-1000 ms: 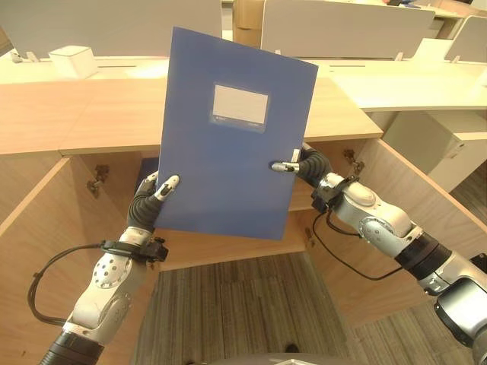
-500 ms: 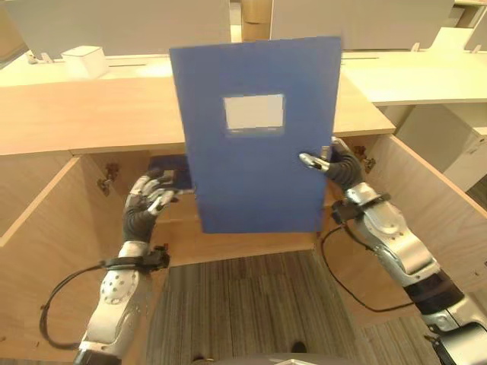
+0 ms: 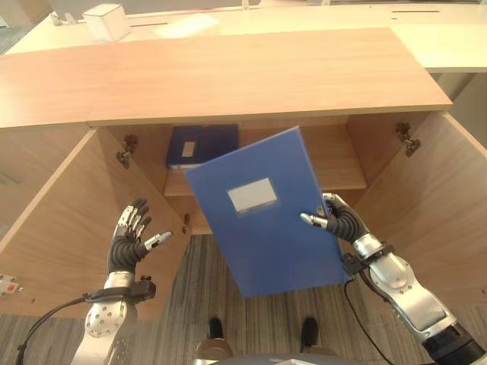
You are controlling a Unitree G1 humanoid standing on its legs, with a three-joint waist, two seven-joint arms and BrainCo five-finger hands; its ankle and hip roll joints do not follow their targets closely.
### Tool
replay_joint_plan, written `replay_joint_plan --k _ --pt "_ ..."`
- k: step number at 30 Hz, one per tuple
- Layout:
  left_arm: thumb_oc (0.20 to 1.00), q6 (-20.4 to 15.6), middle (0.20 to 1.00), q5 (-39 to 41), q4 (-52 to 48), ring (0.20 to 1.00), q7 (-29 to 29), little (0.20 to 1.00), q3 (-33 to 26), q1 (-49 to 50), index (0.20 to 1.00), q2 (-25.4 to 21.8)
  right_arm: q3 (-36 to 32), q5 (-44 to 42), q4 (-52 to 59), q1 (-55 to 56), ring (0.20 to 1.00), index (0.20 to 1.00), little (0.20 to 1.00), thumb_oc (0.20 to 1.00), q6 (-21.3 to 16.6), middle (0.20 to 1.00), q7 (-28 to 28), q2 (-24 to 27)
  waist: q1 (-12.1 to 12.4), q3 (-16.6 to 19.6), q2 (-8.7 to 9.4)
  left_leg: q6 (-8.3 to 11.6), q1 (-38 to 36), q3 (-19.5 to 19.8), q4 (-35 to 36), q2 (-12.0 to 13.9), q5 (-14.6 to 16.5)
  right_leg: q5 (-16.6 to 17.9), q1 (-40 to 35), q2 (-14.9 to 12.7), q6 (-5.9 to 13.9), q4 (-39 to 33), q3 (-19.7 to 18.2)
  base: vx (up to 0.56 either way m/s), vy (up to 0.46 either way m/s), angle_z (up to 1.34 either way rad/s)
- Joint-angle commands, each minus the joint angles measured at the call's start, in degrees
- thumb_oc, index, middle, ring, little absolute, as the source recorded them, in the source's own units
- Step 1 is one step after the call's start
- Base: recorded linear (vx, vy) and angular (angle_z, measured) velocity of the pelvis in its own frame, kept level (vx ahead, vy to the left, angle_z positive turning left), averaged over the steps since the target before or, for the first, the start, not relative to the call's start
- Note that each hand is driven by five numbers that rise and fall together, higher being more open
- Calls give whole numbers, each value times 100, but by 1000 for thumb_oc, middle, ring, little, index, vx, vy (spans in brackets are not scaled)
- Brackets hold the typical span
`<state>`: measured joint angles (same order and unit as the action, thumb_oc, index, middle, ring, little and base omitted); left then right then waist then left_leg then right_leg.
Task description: Put the empty folder in the office cabinet
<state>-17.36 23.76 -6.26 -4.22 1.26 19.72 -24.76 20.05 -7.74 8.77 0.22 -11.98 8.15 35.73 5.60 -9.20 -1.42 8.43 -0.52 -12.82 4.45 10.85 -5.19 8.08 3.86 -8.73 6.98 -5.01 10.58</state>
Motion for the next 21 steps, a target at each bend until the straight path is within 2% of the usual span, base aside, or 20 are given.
replay_joint_plan --k 1,3,7,10,11,12,13,16,17,21 --pt "1000 -482 1000 -576 382 1000 143 1000 144 -259 1000 -682 -22 227 15 -493 200 200 200 200 -519 200 -190 187 69 -200 230 -39 339 548 30 8 33 -213 -149 -554 462 71 -149 -177 -3 25" --pt "1000 -478 1000 -952 1093 1000 330 1000 442 -311 1000 -786 260 463 -641 -630 200 200 200 200 -480 200 -349 226 139 -397 177 -37 531 620 16 -33 -47 -147 -13 -610 484 86 -95 -151 10 23" --pt "1000 -393 1000 -1303 2026 1000 478 1000 783 -466 1000 -755 517 561 -1468 -822 200 200 200 200 -404 200 -525 97 185 -517 111 -57 727 708 4 -84 -108 -119 136 -672 492 126 -43 -75 11 18" --pt "1000 -406 1000 -1310 2050 1000 487 1000 791 -486 1000 -748 526 565 -1493 -842 200 200 200 200 -416 200 -533 90 182 -516 112 -57 737 711 3 -85 -109 -120 145 -673 492 131 -41 -17 3 5" --pt "1000 -346 1000 -1419 2496 1000 530 1000 900 -548 1000 -697 581 603 -1792 -973 200 200 200 200 -364 200 -618 24 203 -584 80 -63 808 739 -5 -108 -125 -111 209 -704 493 163 -26 -38 4 0" --pt "1000 -346 1000 -1419 2496 1000 530 1000 900 -548 1000 -697 581 603 -1792 -973 200 200 200 200 -364 200 -618 24 203 -584 80 -63 808 739 -5 -108 -125 -111 209 -704 493 163 -26 -86 31 2" --pt "1000 -204 1000 -1359 3304 1000 467 1000 1075 -704 1000 -505 667 554 -2208 -1303 200 200 200 200 -288 200 -700 -86 229 -672 22 -77 911 770 -19 -150 -141 -97 339 -738 490 209 -40 -48 27 2" --pt "1000 -112 1000 -1377 3682 1000 456 1000 1103 -750 1000 -398 725 530 -2400 -1481 200 200 200 200 -250 200 -727 -160 253 -691 15 -88 946 769 -29 -160 -146 -78 383 -743 489 211 -51 -28 39 3" --pt "1000 5 1000 -1493 4392 1000 497 1000 1241 -858 1000 -234 827 401 -3079 -2125 200 200 200 200 -150 200 -921 -479 326 -740 19 -113 1047 757 -88 -182 -124 -32 452 -749 499 181 -88 -22 63 10" --pt "1000 127 1000 -1469 4990 1000 453 1000 1287 -954 1000 -82 728 93 -3697 -2600 200 200 200 200 -91 200 -1130 -752 426 -738 103 -195 1164 756 -282 -292 34 17 459 -808 530 113 -135 5 91 -3"
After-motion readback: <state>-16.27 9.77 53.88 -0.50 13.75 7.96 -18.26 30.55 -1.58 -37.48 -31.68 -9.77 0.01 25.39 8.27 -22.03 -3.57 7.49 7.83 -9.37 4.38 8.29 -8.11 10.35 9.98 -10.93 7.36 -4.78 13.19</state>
